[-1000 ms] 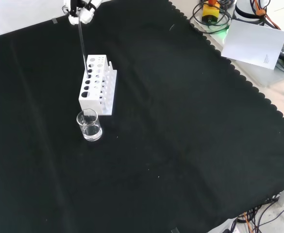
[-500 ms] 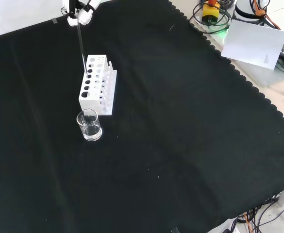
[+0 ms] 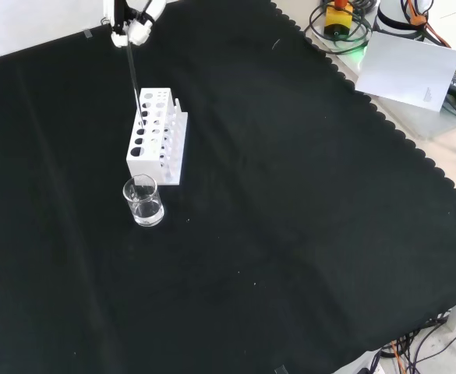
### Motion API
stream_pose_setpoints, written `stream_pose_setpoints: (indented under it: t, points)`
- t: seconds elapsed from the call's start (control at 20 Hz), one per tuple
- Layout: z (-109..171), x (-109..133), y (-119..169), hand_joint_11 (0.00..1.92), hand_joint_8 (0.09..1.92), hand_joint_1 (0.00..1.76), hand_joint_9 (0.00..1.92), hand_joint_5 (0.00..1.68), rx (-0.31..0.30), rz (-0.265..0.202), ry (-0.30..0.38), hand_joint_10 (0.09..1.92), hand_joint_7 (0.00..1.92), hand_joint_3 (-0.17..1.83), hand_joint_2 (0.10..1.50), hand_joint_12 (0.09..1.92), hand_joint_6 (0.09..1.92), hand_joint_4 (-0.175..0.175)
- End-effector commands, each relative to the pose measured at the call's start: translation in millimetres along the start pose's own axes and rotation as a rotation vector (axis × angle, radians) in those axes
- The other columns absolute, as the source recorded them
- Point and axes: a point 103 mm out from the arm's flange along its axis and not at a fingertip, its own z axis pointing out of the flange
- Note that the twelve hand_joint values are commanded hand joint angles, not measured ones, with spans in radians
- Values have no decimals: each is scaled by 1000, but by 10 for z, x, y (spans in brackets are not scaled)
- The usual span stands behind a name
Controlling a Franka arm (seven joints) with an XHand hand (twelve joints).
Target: Put the glass rod back on the white test tube rack.
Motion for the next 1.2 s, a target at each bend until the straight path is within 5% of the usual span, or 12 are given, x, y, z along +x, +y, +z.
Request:
stream_pose_setpoints:
  t: [0.05, 1.2]
  points:
    - [21, 29, 29, 1624, 904, 1313, 1748, 1332, 6, 0, -2, 544, 1231, -69, 1046, 856, 87, -175]
    - [156, -146, 65, 1623, 906, 1313, 1747, 1334, 31, 3, 13, 547, 1229, -67, 1046, 858, 87, -175]
